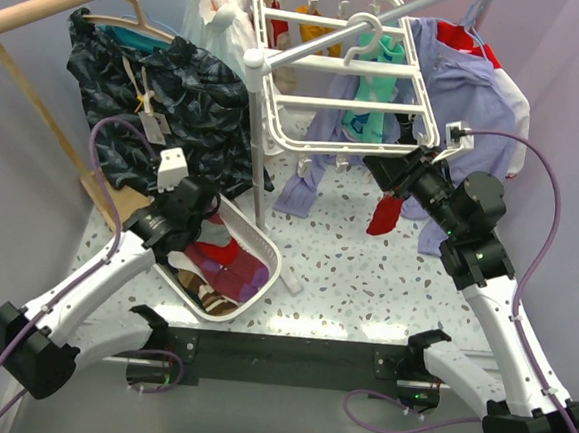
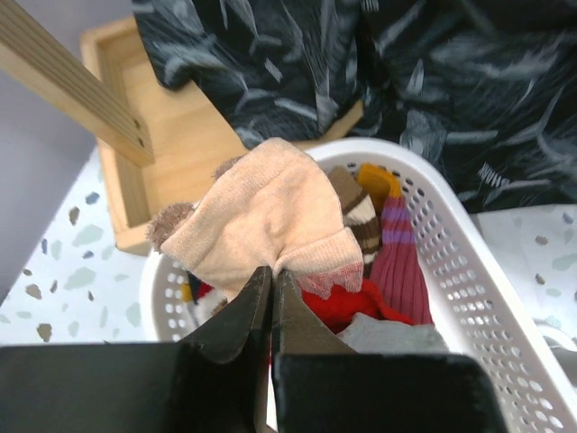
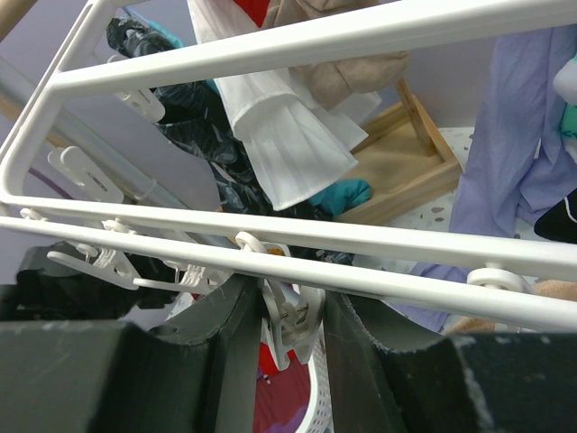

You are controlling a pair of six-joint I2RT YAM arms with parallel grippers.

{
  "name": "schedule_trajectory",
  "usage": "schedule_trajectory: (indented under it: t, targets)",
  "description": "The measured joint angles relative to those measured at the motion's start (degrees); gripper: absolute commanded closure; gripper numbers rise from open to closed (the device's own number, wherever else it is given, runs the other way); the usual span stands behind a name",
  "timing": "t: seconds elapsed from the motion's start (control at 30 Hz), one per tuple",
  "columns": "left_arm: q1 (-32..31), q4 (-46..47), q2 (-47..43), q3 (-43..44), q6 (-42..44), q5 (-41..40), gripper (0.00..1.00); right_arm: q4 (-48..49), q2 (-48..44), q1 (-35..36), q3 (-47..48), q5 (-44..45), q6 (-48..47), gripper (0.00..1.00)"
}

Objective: Clip the socks to the hanger
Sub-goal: Pick up the sock from the bin.

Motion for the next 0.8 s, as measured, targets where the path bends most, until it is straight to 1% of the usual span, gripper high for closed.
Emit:
schedule_trajectory:
  t: [0.2,0.37,0.6,0.7,0.8]
  targets:
    - [0.00,0.66,-6.82,3.80,9.81,-1.79,0.99,-0.24,0.02,-0.02,0.17,0.00,-0.11,0.92]
    - [0.00,2.38,-10.32,7.69,17.27,-0.79,0.99,-0.61,0.02,0.00,0.48,0.02,-0.13,0.92]
    - [-0.02,3.63,-14.58,8.24,22.23,10.10,1.00,-1.14,0.00,-0.02,1.01,0.02,-0.20,0.92]
    - [-0.02,5.57,-18.56,5.73,24.65,14.62,1.00,-1.44,0.00,-0.02,1.07,0.02,-0.20,0.92]
    - [-0.02,8.20,-23.15,3.06,28.35,22.14,1.00,-1.49,0.00,0.00,1.09,0.02,-0.15,0.92]
